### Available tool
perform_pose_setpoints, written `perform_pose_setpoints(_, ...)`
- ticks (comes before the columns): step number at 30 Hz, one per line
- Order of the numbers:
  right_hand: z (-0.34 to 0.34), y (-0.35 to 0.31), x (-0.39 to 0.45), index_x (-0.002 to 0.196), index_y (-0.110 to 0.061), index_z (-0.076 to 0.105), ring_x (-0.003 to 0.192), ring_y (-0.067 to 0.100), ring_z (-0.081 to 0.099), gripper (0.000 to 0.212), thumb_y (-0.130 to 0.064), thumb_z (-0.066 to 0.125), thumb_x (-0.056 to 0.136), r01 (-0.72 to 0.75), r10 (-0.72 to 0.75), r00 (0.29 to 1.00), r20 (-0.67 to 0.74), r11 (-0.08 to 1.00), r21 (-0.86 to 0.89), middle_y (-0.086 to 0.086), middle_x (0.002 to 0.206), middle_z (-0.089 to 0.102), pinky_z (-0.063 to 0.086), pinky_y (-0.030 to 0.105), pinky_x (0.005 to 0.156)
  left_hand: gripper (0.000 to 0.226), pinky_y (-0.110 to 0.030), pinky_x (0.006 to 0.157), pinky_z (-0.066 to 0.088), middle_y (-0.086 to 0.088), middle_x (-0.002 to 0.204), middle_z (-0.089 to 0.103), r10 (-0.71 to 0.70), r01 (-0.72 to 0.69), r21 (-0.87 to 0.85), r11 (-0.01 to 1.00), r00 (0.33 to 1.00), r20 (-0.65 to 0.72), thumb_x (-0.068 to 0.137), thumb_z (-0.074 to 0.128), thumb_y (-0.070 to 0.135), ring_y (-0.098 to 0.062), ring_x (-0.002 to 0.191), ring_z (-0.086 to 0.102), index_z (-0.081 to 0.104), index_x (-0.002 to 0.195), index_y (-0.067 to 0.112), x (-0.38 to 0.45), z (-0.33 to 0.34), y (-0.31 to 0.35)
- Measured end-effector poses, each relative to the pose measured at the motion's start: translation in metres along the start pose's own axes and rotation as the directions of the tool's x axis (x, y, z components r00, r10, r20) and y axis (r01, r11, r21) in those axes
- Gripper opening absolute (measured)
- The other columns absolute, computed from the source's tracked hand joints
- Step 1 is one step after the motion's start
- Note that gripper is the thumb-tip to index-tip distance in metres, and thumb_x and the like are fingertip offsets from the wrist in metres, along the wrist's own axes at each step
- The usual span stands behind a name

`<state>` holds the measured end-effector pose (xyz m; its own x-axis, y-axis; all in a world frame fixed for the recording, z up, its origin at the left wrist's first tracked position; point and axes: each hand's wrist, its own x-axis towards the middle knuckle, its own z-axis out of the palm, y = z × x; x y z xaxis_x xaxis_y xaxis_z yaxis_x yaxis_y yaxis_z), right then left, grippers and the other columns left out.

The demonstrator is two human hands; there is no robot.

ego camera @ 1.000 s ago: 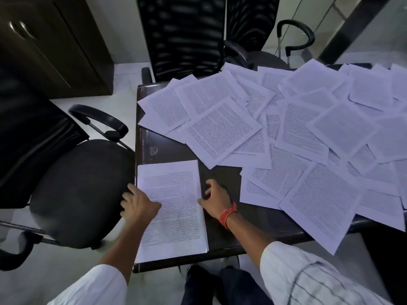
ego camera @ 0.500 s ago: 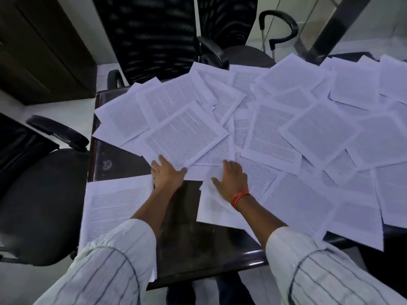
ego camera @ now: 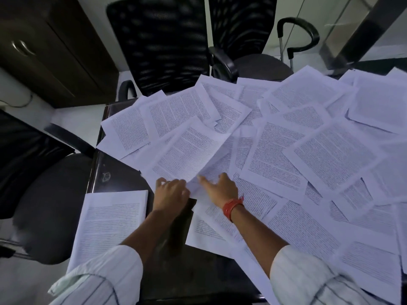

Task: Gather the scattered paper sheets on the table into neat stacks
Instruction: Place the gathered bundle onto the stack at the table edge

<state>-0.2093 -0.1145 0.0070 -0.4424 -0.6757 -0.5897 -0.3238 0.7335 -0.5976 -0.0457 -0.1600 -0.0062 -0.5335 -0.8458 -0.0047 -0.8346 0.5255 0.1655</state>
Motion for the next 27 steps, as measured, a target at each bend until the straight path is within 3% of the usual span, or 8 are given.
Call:
perform_pose_setpoints(2,-0.004,-0.013,0.009,0.121,-0.009,0.058,0.107,0.031,0.065,0.089,-0.070,0.073,0.057,-0.132,0.171,0.984,-0.058,0.899,0.418,0.013,0.117,0.067,0.054,0.046,0.092,0.017,-0.042,0.079,0.045,0.002,0.063,0.067,0.165,-0.187,-0.151,0.971,0.975,-0.146,0.078,0.054,0.021,-0.025,0.055,0.060,0.065,0.067,0.017,-0.006,0.004,0.014)
perform_pose_setpoints(4,-0.008,-0.012,0.023,0.090,-0.013,0.067,0.089,0.030,0.071,0.040,-0.036,0.083,0.062,-0.110,0.232,0.964,-0.126,0.785,0.610,0.010,0.094,0.072,0.059,0.048,0.078,0.017,-0.038,0.083,0.042,0.008,0.071,0.071,0.230,-0.276,-0.307,0.911,0.957,-0.179,0.085,0.061,0.031,-0.016,0.061,0.062,0.072,0.079,0.021,-0.012,0.004,0.027)
perform_pose_setpoints(5,-0.009,-0.012,0.030,0.080,-0.014,0.068,0.084,0.029,0.071,0.018,-0.017,0.080,0.067,-0.077,0.234,0.959,-0.158,0.754,0.652,0.008,0.086,0.072,0.060,0.044,0.072,0.021,-0.036,0.087,0.040,0.011,0.076,0.072,0.217,-0.273,-0.364,0.891,0.958,-0.187,0.087,0.064,0.040,-0.010,0.067,0.063,0.075,0.084,0.022,-0.012,-0.001,0.027)
perform_pose_setpoints(8,-0.014,-0.007,0.042,0.085,-0.008,0.072,0.079,0.022,0.066,0.017,0.004,0.072,0.073,-0.050,0.242,0.955,-0.172,0.702,0.710,0.008,0.084,0.071,0.054,0.029,0.067,0.040,-0.026,0.090,0.039,0.010,0.090,0.077,-0.061,-0.063,-0.558,0.828,0.978,-0.202,0.092,0.059,0.055,-0.005,0.080,0.064,0.078,0.089,0.021,0.007,-0.016,0.008)
perform_pose_setpoints(12,-0.012,0.008,0.056,0.102,0.000,0.071,0.089,0.026,0.067,0.023,0.002,0.073,0.079,-0.061,0.232,0.959,-0.163,0.731,0.680,0.013,0.098,0.072,0.056,0.038,0.084,0.048,-0.040,0.104,0.045,-0.006,0.134,0.062,-0.417,0.392,-0.434,0.811,0.908,0.041,0.093,0.063,0.048,-0.025,0.122,0.058,0.064,0.128,0.015,0.065,-0.024,-0.066)
perform_pose_setpoints(16,-0.001,0.012,0.057,0.097,-0.007,0.071,0.085,0.025,0.067,0.016,-0.002,0.073,0.082,-0.059,0.204,0.968,-0.148,0.754,0.654,0.010,0.097,0.073,0.057,0.034,0.078,0.095,-0.050,0.116,0.030,-0.009,0.160,0.029,-0.354,0.472,-0.309,0.826,0.860,0.368,0.082,0.068,0.064,-0.032,0.145,0.028,0.028,0.153,0.014,0.099,-0.017,-0.108)
perform_pose_setpoints(22,0.040,0.005,0.056,0.107,-0.011,0.066,0.097,0.024,0.067,0.025,-0.013,0.075,0.084,-0.084,0.210,0.960,-0.186,0.849,0.522,0.003,0.104,0.070,0.054,0.039,0.090,0.093,-0.064,0.111,0.020,-0.006,0.144,0.046,-0.355,0.408,-0.087,0.909,0.866,0.352,0.080,0.049,0.082,-0.032,0.135,0.040,0.036,0.144,0.016,0.112,0.000,-0.097)
perform_pose_setpoints(27,0.048,-0.006,0.051,0.110,-0.009,0.062,0.094,0.021,0.062,0.033,-0.018,0.077,0.083,-0.092,0.240,0.932,-0.270,0.881,0.464,0.005,0.105,0.067,0.050,0.031,0.087,0.060,-0.057,0.108,0.028,-0.001,0.113,0.064,-0.283,0.419,-0.236,0.877,0.846,0.452,0.084,0.062,0.065,-0.026,0.114,0.055,0.056,0.125,0.021,0.109,-0.003,-0.089)
